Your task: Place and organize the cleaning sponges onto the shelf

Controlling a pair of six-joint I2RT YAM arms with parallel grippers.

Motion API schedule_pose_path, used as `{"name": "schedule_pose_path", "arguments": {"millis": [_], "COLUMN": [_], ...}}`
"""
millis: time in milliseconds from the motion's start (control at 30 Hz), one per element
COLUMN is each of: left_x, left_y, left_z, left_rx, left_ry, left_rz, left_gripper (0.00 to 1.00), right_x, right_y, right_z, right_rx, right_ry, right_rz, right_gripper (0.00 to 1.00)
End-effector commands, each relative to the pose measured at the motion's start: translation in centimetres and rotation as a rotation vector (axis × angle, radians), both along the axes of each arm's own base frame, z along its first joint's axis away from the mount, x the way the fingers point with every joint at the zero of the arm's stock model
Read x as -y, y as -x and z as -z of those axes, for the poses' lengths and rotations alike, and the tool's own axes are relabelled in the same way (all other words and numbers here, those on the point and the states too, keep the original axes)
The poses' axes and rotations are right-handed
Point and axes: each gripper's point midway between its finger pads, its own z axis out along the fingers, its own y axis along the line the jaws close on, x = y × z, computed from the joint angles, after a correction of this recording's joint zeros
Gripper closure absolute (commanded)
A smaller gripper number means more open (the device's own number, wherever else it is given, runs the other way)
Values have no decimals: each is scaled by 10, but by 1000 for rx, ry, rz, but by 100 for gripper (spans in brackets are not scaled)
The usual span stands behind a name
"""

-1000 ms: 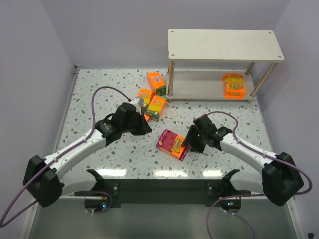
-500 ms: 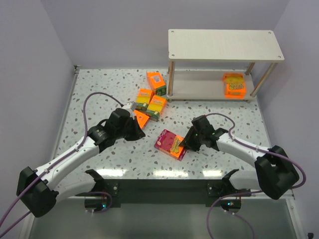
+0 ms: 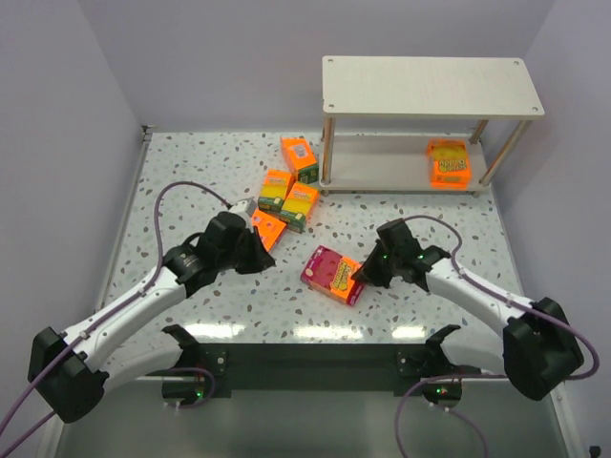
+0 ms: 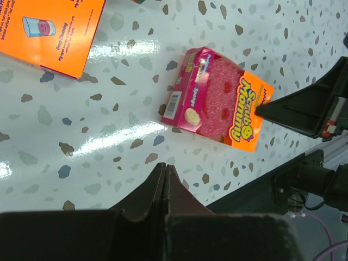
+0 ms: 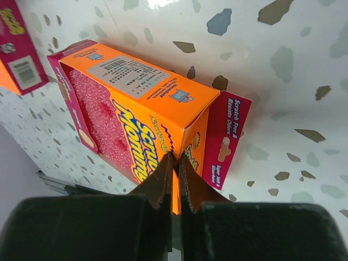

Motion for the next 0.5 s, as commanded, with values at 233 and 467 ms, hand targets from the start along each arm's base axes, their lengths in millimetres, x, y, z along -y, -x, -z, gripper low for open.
{"name": "schedule_pose_path", "arguments": {"millis": [233,467], "left_x": [1,4], "left_y": [-12,-13], "left_z": [-35,-38], "left_rx": [69,68], "left_ry": [31,28], "left_rz": [-23,-10], "left_gripper": [100,100], "right_x": [88,128], "right_y": [-47,-105], "right_z": [-106,-146], "right_rx": [180,268], "right_ry": [-31,-66], "right_rz": [236,436], "right_gripper": [100,100]}}
